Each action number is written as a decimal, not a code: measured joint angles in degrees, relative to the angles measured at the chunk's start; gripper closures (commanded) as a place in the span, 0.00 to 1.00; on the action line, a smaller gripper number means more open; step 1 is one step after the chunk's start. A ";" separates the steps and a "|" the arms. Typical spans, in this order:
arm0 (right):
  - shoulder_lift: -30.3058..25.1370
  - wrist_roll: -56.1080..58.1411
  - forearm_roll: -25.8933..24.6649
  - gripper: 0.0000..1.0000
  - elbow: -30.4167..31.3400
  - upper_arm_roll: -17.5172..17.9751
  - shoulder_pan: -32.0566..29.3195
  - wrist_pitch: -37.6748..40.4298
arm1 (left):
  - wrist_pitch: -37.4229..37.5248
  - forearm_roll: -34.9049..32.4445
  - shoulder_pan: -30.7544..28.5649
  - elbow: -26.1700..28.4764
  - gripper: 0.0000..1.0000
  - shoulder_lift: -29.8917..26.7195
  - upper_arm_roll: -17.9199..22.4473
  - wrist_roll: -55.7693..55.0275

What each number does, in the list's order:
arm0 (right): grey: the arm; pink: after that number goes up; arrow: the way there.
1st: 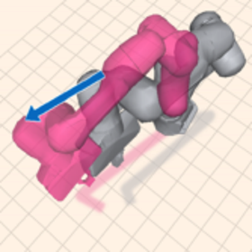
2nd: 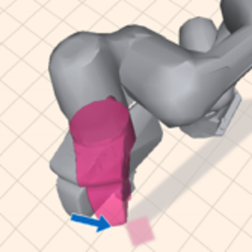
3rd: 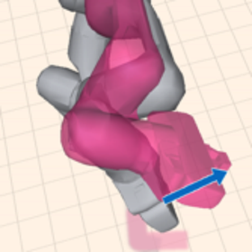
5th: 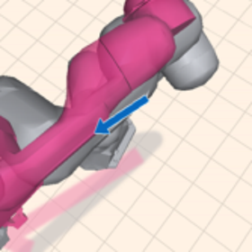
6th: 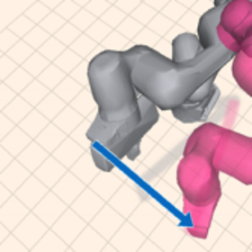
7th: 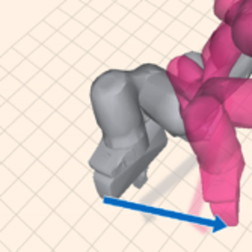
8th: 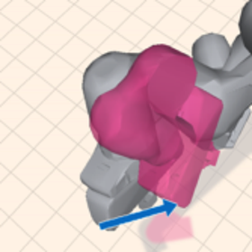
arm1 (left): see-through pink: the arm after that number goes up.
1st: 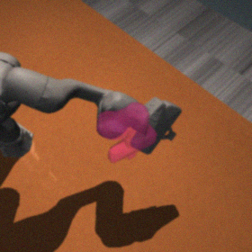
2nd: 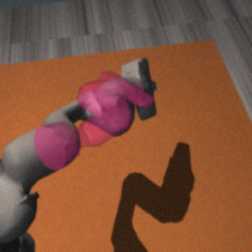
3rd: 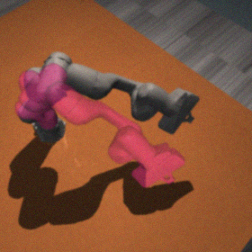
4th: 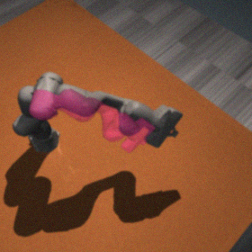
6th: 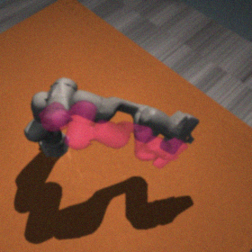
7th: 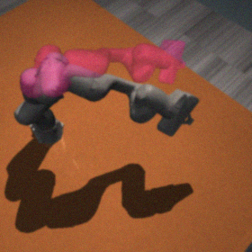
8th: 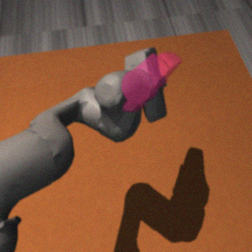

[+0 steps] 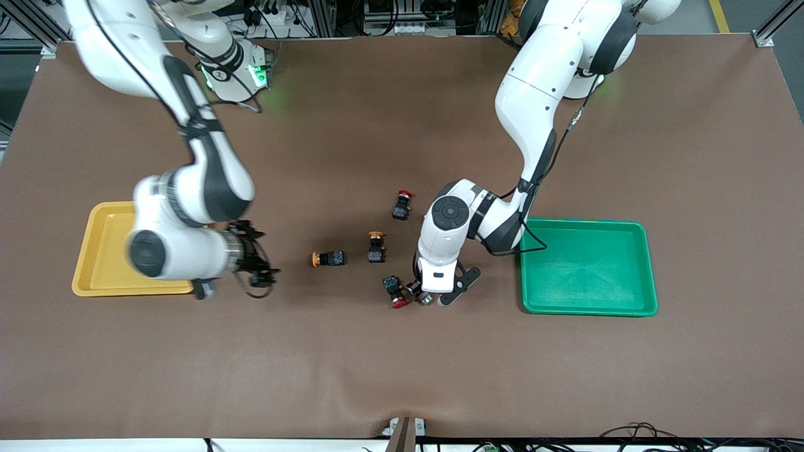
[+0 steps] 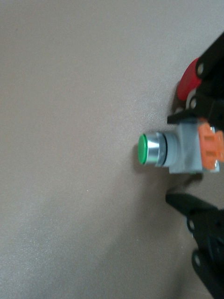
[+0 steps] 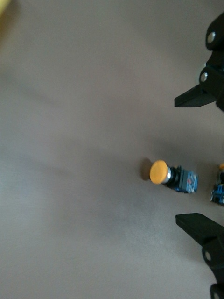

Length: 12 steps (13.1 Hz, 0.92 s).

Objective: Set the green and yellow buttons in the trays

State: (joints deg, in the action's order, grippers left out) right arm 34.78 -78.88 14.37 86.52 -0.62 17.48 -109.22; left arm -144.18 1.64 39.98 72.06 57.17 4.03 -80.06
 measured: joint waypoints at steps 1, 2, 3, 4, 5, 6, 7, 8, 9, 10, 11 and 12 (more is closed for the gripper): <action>1.59 -2.29 0.01 0.00 0.03 0.03 1.40 -3.61 | 0.00 0.00 0.01 -0.02 0.94 0.01 0.00 0.00; 3.22 -4.34 0.01 0.00 0.06 0.03 2.23 -7.83 | -0.02 -0.02 0.01 -0.09 1.00 0.00 0.00 0.00; 4.76 -5.57 0.01 0.00 0.05 0.02 2.48 -10.83 | -0.03 -0.02 0.02 -0.14 1.00 0.02 0.00 0.00; 5.88 -5.97 0.01 0.00 0.05 -0.10 2.45 -12.08 | -0.07 -0.03 0.02 -0.18 1.00 0.02 0.00 0.01; 6.60 -6.00 0.02 0.00 0.09 -0.30 2.39 -12.50 | -0.12 -0.06 0.01 -0.29 1.00 0.01 0.01 0.09; 7.04 -6.00 0.02 0.00 0.22 -0.42 2.37 -12.63 | -0.16 -0.13 -0.02 -0.55 1.00 -0.02 0.06 0.20; 7.36 -6.00 0.03 0.00 0.41 -0.39 2.40 -12.63 | -0.24 -0.27 -0.14 -1.14 1.00 -0.21 0.24 0.27; 7.69 -6.03 0.09 0.00 0.61 -0.23 2.60 -12.63 | -0.22 -0.36 -0.41 -1.59 1.00 -0.85 0.52 0.59; 7.92 -6.48 0.19 0.00 0.85 -0.04 2.96 -12.62 | 0.67 -0.54 -0.99 -1.59 1.00 -2.18 0.80 1.95; 7.96 -7.59 0.21 0.00 1.12 0.34 3.34 -12.61 | 3.24 -0.96 -1.96 -1.53 1.00 -3.97 0.94 4.63; 7.97 -8.81 0.21 0.00 1.27 1.09 3.64 -12.61 | 7.20 -1.35 -3.15 -1.36 1.00 -6.21 1.03 8.27; 7.98 -9.75 0.21 0.00 1.38 1.59 3.95 -12.58 | 11.19 -1.60 -4.61 -0.94 1.00 -8.62 1.13 11.84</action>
State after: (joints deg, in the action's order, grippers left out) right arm 42.76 -88.63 14.59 87.90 0.97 21.43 -121.80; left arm -133.00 0.04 35.37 71.12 48.55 5.16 -68.22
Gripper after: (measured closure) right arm 0.000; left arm 0.581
